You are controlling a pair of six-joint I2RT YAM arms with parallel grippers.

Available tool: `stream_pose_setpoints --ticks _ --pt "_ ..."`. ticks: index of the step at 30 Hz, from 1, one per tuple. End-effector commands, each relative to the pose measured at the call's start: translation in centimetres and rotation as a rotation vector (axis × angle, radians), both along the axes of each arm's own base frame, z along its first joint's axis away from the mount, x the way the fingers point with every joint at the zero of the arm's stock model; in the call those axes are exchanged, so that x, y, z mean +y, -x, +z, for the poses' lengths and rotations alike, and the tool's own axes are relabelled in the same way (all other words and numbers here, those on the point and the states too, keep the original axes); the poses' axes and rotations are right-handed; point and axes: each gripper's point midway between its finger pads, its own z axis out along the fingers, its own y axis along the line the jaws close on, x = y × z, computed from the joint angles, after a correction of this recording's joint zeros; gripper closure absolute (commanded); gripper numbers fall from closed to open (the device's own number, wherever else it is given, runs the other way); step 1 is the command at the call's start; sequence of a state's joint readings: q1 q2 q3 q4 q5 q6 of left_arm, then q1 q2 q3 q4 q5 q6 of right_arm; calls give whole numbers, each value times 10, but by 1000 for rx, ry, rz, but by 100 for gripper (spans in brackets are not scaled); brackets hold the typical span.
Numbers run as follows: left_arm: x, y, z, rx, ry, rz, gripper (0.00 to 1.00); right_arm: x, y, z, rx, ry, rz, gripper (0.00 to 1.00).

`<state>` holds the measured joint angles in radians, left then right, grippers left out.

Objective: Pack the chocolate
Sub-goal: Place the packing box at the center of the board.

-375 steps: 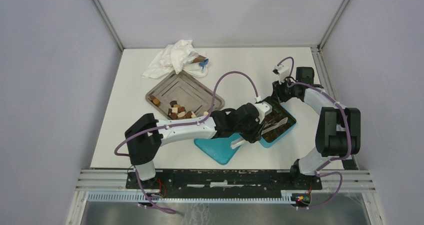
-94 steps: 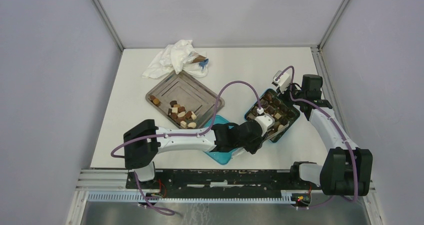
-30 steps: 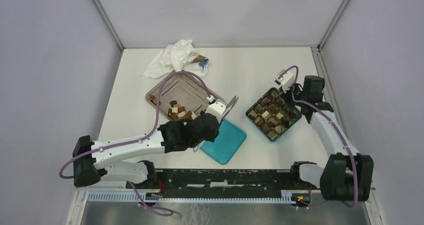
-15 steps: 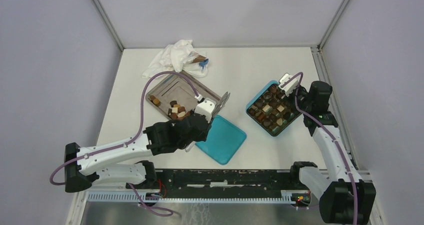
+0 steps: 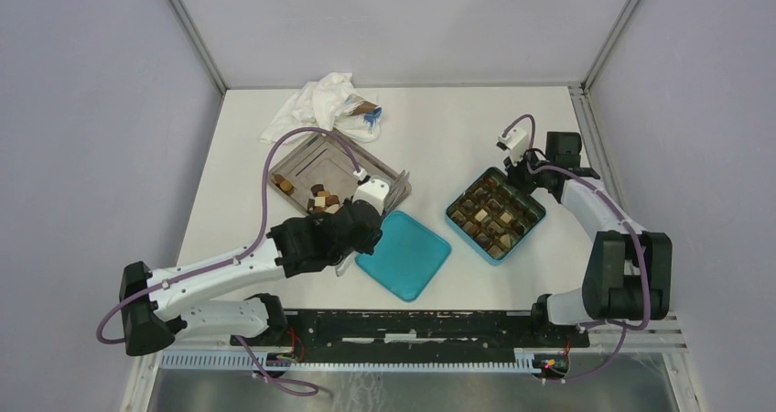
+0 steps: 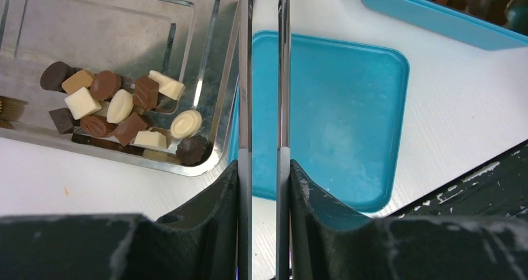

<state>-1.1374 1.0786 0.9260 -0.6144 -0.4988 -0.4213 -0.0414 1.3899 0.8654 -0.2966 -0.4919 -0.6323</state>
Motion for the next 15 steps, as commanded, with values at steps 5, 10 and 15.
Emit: stream_pose_setpoints --ticks 5,10,15 --pt "16 -12 -5 93 54 83 64 -20 -35 -3 23 38 -132 88" --pt "40 -18 -13 158 31 159 64 -22 -37 -4 30 41 -146 64" --pt "66 -17 -23 217 -29 255 63 -18 -32 20 -33 24 -134 40"
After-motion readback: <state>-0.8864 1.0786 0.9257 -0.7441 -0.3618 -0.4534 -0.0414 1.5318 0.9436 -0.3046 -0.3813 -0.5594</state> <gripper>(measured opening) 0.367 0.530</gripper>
